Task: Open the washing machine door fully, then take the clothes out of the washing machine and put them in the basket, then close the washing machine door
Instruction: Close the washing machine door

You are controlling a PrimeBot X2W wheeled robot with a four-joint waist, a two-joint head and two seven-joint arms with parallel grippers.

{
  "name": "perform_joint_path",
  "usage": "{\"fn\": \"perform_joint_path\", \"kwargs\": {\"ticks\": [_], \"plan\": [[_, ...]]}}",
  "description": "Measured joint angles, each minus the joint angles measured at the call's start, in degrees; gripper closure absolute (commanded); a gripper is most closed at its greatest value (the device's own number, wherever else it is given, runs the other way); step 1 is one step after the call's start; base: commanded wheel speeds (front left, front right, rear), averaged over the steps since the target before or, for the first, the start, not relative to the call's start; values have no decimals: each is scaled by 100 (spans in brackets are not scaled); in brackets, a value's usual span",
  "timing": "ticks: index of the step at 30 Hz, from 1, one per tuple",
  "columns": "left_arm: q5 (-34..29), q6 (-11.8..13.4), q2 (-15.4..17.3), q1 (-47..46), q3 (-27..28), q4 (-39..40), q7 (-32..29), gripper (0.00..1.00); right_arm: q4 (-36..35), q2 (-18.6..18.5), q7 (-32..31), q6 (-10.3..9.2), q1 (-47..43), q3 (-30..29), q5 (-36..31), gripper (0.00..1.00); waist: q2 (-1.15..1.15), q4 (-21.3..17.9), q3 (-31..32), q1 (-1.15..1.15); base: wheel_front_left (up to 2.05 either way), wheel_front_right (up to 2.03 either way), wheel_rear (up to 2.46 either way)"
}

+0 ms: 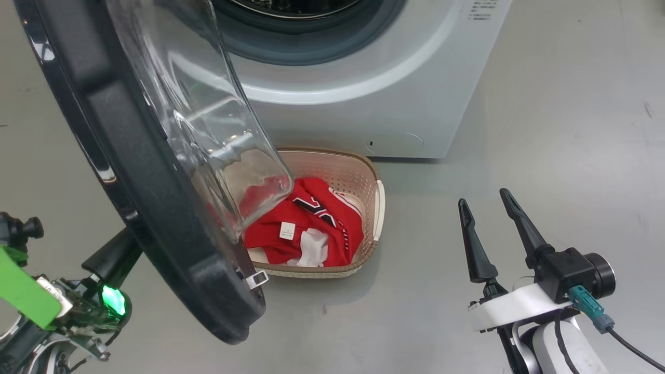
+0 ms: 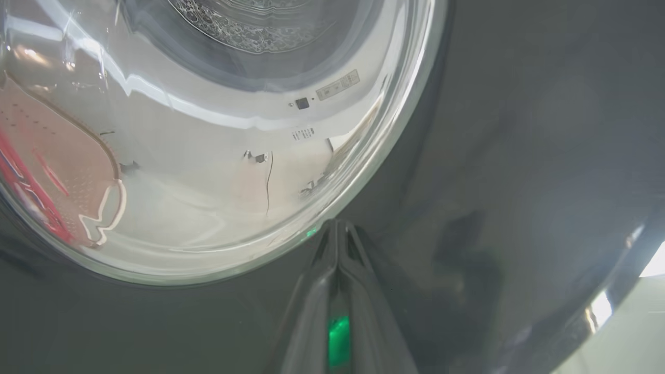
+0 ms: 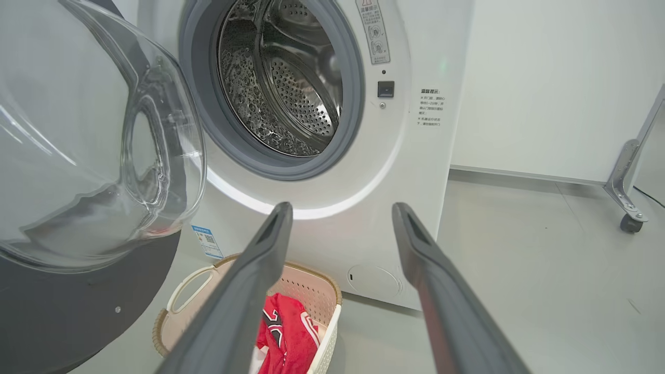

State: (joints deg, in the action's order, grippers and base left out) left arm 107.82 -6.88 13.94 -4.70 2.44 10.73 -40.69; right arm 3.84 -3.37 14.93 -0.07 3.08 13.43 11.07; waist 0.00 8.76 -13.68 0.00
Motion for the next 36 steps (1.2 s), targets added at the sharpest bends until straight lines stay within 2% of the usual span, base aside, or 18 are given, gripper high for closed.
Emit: {"fn": "perform_joint_path", "kwargs": {"ticks": [9,23,36], "plan": [[-205,0,-38,-67,-74,81,-57,100,-23,16,0,-1,154,47,111,0,0,-625,-144,0,0,0,0],[-356,13,-27,-722,-103,-174,40,100,-70,37,0,-8,392,207,419,0,0,-1573,-408,0,0,0,0],[-580,349,-103,-1773,-118,-781,338,100,-154,53,0,-114,558,416,760,0,0,-2289,-735,0,0,0,0]]}}
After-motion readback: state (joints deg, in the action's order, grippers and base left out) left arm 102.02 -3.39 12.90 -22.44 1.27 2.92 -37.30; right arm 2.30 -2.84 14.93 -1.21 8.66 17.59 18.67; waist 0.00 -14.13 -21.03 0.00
